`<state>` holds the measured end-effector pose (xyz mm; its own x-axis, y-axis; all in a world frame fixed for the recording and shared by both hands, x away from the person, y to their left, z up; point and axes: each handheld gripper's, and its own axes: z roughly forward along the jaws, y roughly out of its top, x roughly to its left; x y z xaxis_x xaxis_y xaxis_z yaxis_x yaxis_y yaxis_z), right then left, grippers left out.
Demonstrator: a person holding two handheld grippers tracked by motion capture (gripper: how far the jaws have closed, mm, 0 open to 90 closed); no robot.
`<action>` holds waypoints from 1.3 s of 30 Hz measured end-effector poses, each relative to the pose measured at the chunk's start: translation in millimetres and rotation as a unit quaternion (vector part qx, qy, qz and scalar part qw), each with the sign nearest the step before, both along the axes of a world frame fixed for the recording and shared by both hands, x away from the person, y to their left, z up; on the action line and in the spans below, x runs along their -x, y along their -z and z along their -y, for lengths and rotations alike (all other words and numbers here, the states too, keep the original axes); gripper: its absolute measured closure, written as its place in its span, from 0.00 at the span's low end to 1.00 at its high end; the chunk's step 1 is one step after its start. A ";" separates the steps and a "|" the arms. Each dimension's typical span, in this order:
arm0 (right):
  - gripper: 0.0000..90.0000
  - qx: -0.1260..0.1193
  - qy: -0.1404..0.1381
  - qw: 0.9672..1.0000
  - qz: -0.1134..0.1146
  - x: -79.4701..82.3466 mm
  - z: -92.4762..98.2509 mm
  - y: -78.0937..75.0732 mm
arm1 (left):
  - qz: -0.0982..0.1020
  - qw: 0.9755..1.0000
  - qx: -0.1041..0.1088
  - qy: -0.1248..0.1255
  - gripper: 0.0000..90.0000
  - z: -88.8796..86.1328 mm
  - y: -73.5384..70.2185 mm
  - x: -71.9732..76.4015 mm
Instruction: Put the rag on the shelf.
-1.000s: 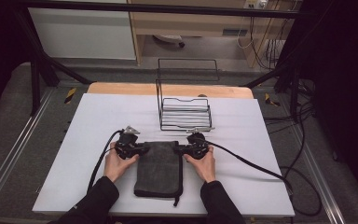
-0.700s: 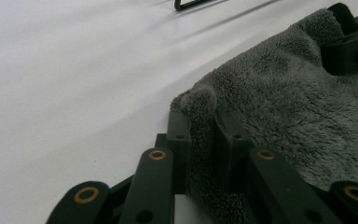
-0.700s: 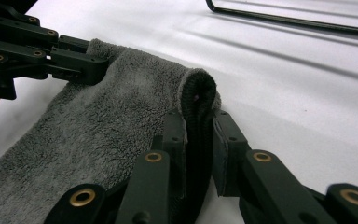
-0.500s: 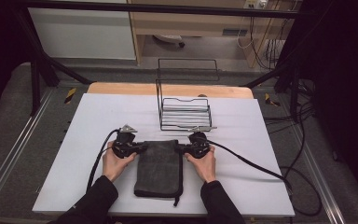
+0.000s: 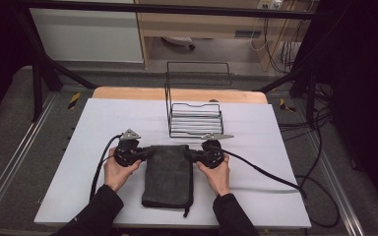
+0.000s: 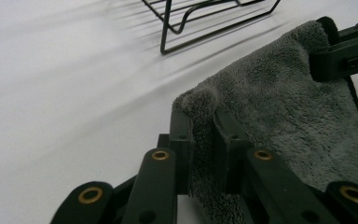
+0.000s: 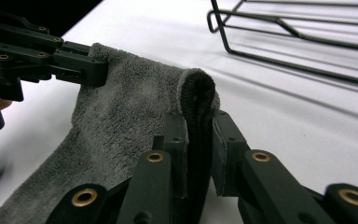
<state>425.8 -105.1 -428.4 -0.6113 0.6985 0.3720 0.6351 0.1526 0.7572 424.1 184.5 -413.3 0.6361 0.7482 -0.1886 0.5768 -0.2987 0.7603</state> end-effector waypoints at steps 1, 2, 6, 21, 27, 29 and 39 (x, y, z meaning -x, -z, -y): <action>0.88 -0.002 -0.001 1.000 0.003 0.9 0.4 -1.3 | 0.004 1.000 0.000 0.002 0.88 -0.5 -1.9 0.8; 0.88 -0.005 -0.001 1.000 0.005 1.9 0.8 -2.8 | 0.006 1.000 0.001 0.003 0.88 -0.8 -3.8 1.8; 0.88 -0.013 -0.001 1.000 0.017 5.7 2.7 -8.4 | 0.015 1.000 0.008 0.006 0.88 -1.9 -10.3 5.4; 0.88 -0.033 0.001 0.997 0.063 19.6 9.9 -31.2 | 0.050 0.998 0.028 0.014 0.88 -1.1 -36.0 19.0; 0.88 -0.042 0.004 0.996 0.077 24.6 15.1 -40.0 | 0.066 0.997 0.037 0.020 0.88 0.6 -46.7 25.5; 0.88 -0.043 0.005 0.996 0.084 26.0 16.5 -42.9 | 0.072 0.996 0.039 0.022 0.88 1.1 -50.0 27.5; 0.88 -0.047 0.003 0.992 0.117 34.7 20.1 -60.9 | 0.097 0.994 0.055 0.021 0.88 1.7 -64.0 36.2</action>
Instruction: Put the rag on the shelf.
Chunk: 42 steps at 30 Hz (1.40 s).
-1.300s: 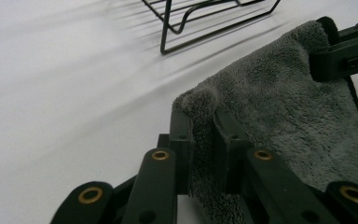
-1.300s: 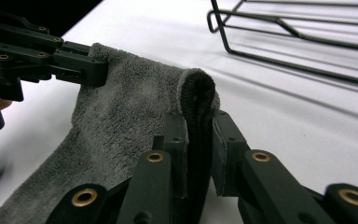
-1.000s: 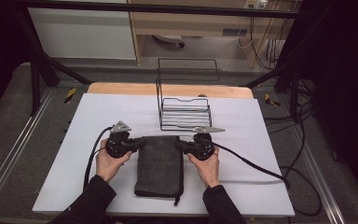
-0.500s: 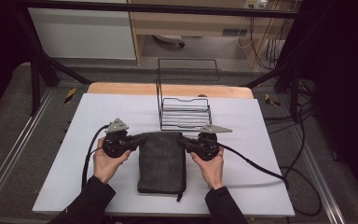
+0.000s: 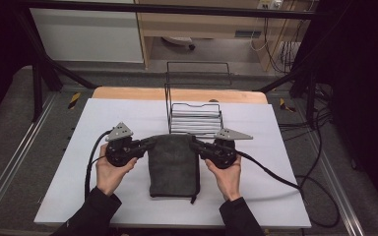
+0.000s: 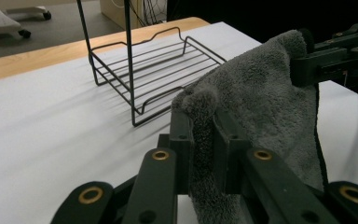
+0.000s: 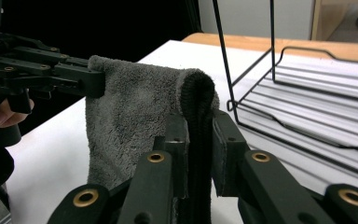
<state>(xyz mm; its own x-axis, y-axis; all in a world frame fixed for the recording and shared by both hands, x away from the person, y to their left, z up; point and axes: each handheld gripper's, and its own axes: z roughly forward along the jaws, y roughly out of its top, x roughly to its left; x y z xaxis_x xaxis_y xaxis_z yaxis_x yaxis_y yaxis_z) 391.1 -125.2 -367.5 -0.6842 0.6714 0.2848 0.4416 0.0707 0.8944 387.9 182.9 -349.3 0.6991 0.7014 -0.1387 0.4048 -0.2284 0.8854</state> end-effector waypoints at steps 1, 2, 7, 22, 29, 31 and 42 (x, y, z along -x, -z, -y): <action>0.88 -0.001 0.000 1.000 0.003 1.2 0.1 -2.2 | 0.002 1.000 0.000 0.000 0.88 0.2 -1.5 0.6; 0.88 0.000 0.000 1.000 0.008 2.0 0.7 -4.3 | 0.004 1.000 0.001 0.000 0.88 0.4 -3.0 1.0; 0.88 -0.002 0.003 1.000 0.023 5.5 2.7 -14.0 | 0.017 1.000 0.007 -0.001 0.88 2.0 -11.1 3.2; 0.88 -0.012 0.012 0.997 0.075 13.2 9.6 -43.3 | 0.055 0.998 0.033 -0.004 0.88 8.5 -34.4 2.0; 0.89 -0.024 0.022 0.995 0.093 14.3 14.5 -55.0 | 0.073 0.996 0.046 -0.005 0.88 13.5 -49.2 -0.4; 0.89 -0.027 0.024 0.994 0.100 14.9 15.7 -58.7 | 0.077 0.996 0.051 -0.005 0.88 14.7 -53.5 -1.3; 0.89 -0.036 0.042 0.989 0.135 15.6 23.5 -83.5 | 0.106 0.991 0.078 -0.006 0.88 24.1 -79.3 -7.3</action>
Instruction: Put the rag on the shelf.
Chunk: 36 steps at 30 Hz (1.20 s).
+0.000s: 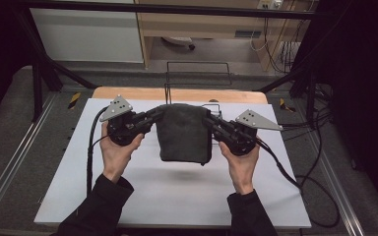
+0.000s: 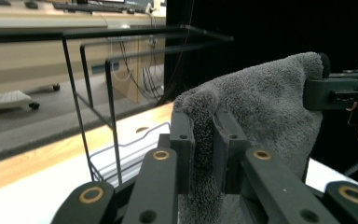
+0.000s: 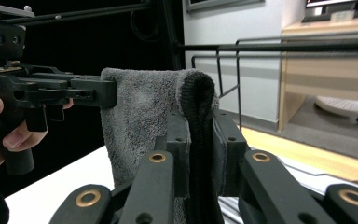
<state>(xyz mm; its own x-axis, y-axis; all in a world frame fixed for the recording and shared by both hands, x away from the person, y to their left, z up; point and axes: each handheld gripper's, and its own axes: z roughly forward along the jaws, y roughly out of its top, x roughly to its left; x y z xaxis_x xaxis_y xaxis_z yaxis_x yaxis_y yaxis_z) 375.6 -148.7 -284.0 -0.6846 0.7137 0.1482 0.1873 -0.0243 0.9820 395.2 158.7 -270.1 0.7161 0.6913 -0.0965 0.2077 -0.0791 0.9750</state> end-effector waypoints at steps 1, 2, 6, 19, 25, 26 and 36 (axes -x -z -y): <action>0.89 -0.002 0.002 1.000 0.002 0.1 0.6 -2.4 | 0.003 1.000 0.002 0.000 0.88 1.0 -2.1 -0.5; 0.89 -0.002 0.003 1.000 0.007 -0.1 1.6 -4.5 | 0.005 1.000 0.004 0.000 0.88 2.0 -4.1 -1.2; 0.89 -0.010 0.008 1.000 0.016 -0.4 5.4 -12.6 | 0.016 1.000 0.013 0.001 0.88 5.7 -11.1 -3.3; 0.89 -0.021 0.023 0.998 0.050 -2.9 12.7 -40.8 | 0.042 0.999 0.033 -0.001 0.88 17.3 -35.9 -10.2; 0.89 -0.025 0.029 0.997 0.061 -8.7 14.5 -50.0 | 0.051 0.998 0.045 -0.005 0.88 20.6 -46.2 -15.6; 0.89 -0.026 0.031 0.997 0.062 -9.4 14.6 -51.8 | 0.053 0.998 0.045 -0.005 0.88 20.9 -48.1 -16.5; 0.89 -0.033 0.044 0.995 0.086 -16.6 12.7 -73.2 | 0.071 0.996 0.059 -0.011 0.88 24.4 -69.0 -24.4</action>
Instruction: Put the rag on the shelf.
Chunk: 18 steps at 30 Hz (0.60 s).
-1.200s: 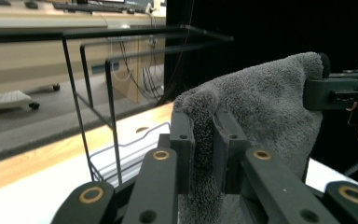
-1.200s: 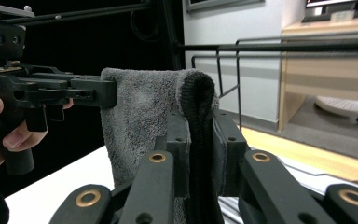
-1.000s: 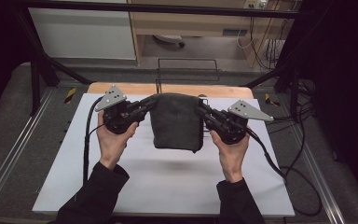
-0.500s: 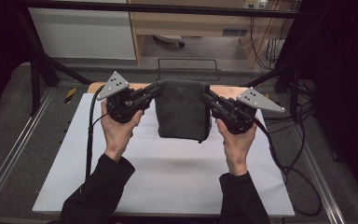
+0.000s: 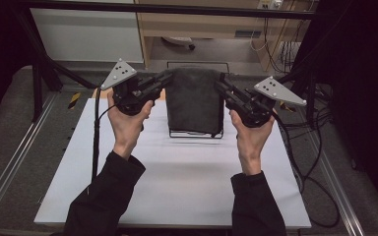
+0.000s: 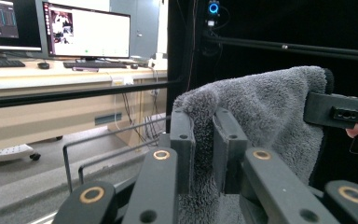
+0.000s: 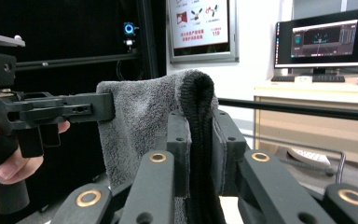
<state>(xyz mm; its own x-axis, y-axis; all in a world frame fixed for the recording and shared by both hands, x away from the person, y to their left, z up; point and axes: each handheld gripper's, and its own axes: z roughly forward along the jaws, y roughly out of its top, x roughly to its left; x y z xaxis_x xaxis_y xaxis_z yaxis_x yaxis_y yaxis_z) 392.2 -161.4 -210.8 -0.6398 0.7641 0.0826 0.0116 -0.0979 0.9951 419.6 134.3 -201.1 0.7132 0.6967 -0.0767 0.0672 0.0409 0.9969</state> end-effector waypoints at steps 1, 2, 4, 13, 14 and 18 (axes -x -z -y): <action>0.89 0.000 0.001 1.000 0.003 -0.5 -0.1 -2.3 | 0.002 1.000 0.000 -0.001 0.88 0.3 -2.5 -1.0; 0.89 -0.001 0.003 1.000 0.006 -1.3 -0.1 -4.5 | 0.005 1.000 0.000 -0.001 0.88 0.5 -5.1 -2.0; 0.89 -0.004 0.005 1.000 0.010 -2.9 0.0 -8.7 | 0.009 1.000 0.001 -0.003 0.88 1.7 -10.5 -4.0; 0.89 -0.011 0.019 0.999 0.024 -13.7 4.6 -30.8 | 0.023 1.000 0.005 -0.007 0.88 10.1 -32.7 -14.1; 0.89 -0.010 0.020 0.999 0.026 -14.7 5.1 -33.0 | 0.025 1.000 0.002 -0.008 0.88 10.7 -35.2 -15.2; 0.89 -0.010 0.027 0.999 0.033 -18.8 5.8 -41.8 | 0.029 1.000 0.006 -0.009 0.88 13.1 -44.3 -19.5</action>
